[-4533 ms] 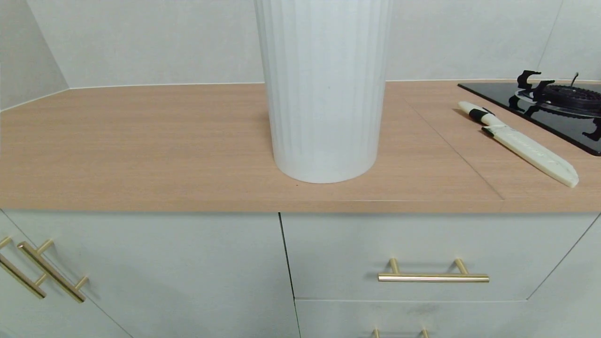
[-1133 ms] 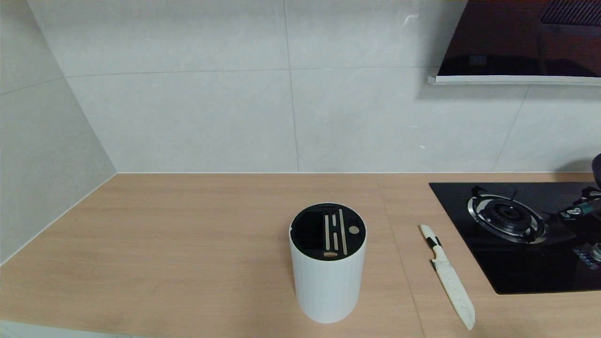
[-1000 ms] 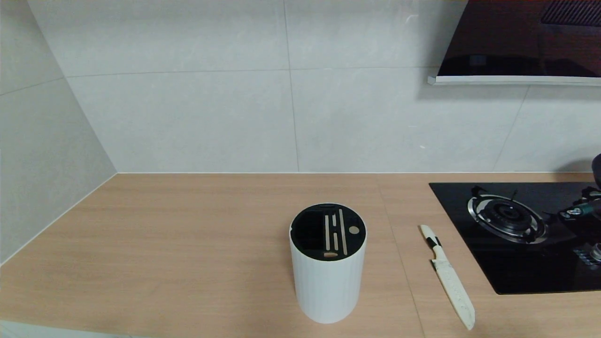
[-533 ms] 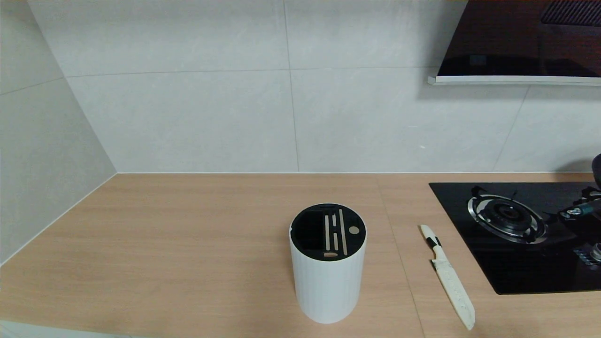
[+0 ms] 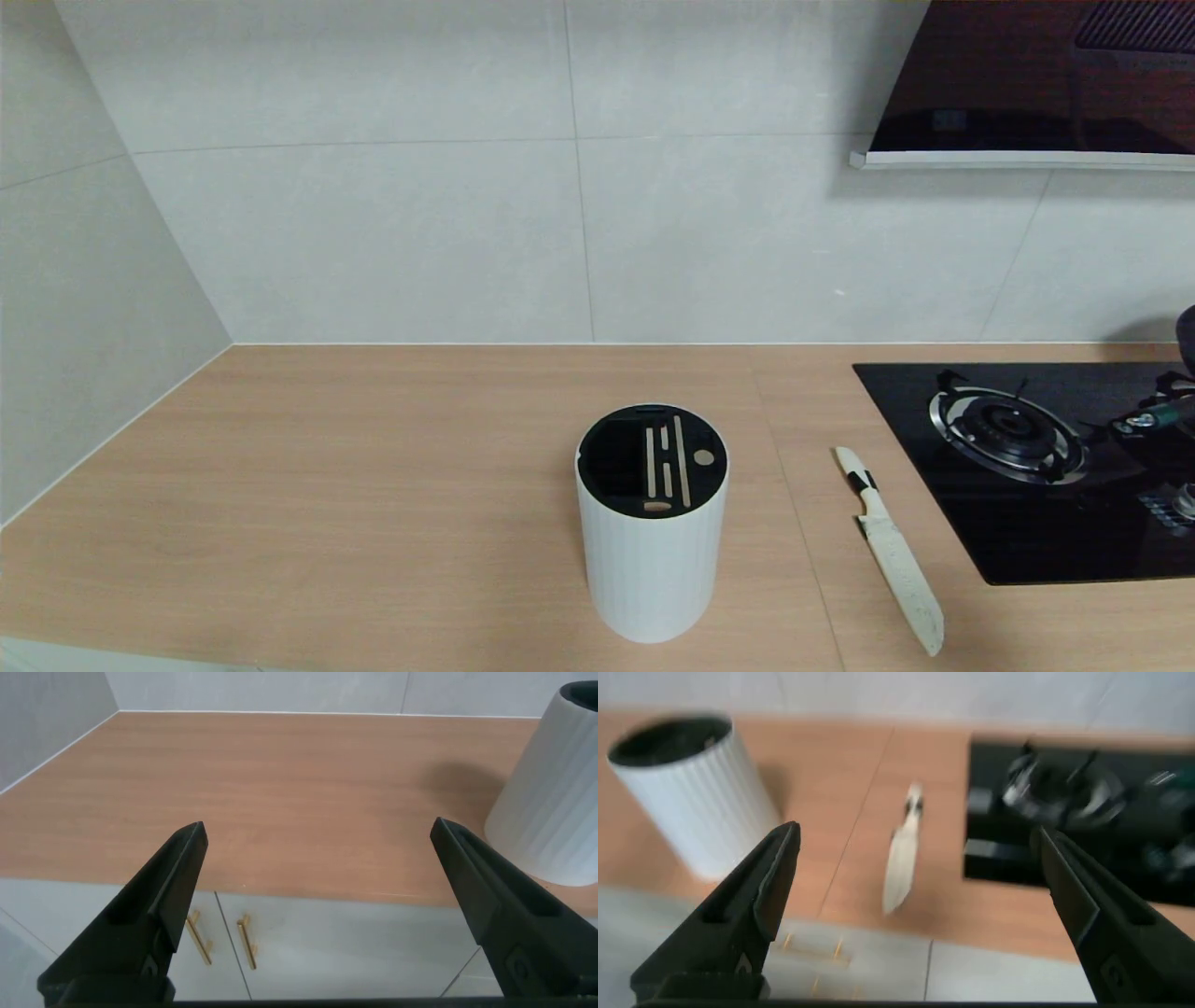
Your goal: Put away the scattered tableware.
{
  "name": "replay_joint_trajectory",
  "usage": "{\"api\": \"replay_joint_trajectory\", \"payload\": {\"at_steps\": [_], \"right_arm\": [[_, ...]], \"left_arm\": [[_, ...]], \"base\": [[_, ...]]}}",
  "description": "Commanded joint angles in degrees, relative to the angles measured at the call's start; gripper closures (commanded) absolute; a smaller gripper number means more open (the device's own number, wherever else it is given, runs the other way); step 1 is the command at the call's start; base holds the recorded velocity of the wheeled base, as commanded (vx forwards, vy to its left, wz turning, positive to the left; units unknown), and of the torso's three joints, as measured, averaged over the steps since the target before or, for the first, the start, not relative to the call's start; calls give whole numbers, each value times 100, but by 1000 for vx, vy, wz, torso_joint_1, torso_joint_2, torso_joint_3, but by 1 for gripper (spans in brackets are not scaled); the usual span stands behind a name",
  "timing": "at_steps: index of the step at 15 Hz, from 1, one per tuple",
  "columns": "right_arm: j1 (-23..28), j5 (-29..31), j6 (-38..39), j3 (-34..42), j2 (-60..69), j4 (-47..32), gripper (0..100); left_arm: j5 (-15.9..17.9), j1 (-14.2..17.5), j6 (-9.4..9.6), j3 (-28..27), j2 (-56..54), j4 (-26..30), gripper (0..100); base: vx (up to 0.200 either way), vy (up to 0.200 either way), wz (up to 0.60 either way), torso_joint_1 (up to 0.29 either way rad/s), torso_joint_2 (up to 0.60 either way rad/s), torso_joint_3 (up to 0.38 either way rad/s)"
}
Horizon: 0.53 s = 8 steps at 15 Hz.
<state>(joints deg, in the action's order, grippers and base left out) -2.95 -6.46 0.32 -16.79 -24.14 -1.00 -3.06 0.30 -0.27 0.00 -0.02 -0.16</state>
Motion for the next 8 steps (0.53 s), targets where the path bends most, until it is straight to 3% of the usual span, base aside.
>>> {"api": "replay_joint_trajectory", "payload": {"at_steps": [1, 3, 8], "right_arm": [[-619, -119, 30, -756, -2772, 232, 0], [-909, 48, 30, -1055, -4108, 548, 0], [-953, 171, 21, -1362, -6648, 1867, 0]], "left_arm": [[-2, 5, -8, 0, 2, -2, 0], [-2, 5, -8, 0, 2, -2, 0], [-2, 5, 0, 0, 2, -2, 0]], "base": [[0, 0, 0, 0, 0, 0], [0, 0, 0, 0, 0, 0], [0, 0, 0, 0, 0, 0]]}}
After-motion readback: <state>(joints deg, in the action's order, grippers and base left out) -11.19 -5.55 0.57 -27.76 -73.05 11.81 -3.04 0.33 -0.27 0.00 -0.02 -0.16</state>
